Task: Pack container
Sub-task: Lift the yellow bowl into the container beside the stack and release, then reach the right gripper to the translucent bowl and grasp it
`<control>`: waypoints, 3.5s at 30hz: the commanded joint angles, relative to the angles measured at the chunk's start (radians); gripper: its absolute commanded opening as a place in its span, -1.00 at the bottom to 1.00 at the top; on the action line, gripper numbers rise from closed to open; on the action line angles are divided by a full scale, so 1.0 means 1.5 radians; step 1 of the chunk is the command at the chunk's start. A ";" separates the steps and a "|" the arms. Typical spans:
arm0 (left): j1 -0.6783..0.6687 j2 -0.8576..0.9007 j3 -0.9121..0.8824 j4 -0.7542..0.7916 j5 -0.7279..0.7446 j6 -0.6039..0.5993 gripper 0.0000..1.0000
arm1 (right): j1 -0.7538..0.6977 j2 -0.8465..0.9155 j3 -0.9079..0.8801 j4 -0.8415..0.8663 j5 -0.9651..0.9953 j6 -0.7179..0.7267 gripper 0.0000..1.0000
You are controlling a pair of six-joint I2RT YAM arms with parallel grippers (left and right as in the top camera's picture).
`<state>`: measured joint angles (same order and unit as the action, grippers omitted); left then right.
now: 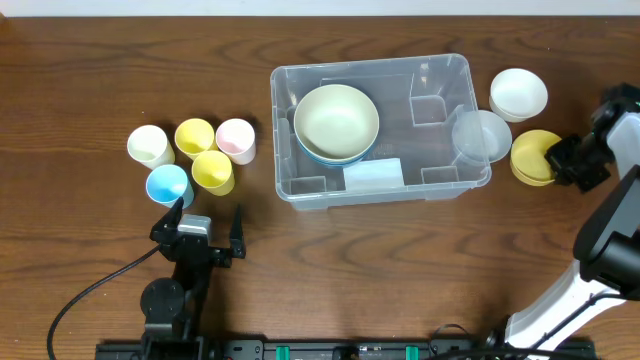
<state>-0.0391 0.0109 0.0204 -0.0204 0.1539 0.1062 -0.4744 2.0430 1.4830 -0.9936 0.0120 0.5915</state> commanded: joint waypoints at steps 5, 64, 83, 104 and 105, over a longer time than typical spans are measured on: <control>0.004 -0.003 -0.011 -0.023 0.012 0.006 0.96 | -0.060 -0.090 0.080 -0.083 0.044 -0.004 -0.98; 0.004 -0.003 -0.011 -0.023 0.012 0.006 0.96 | 0.421 0.036 0.176 0.026 0.030 -0.083 0.98; 0.004 -0.003 -0.011 -0.024 0.012 0.006 0.96 | 0.218 -0.167 0.359 -0.132 0.075 -0.057 0.98; 0.004 -0.003 -0.011 -0.023 0.012 0.006 0.96 | 0.151 0.038 0.106 -0.041 -0.013 -0.096 0.91; 0.004 -0.003 -0.011 -0.023 0.012 0.006 0.96 | 0.150 0.038 0.097 -0.032 -0.013 -0.097 0.90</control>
<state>-0.0391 0.0109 0.0204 -0.0204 0.1539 0.1062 -0.2447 2.0991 1.6680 -1.0573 -0.0017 0.4694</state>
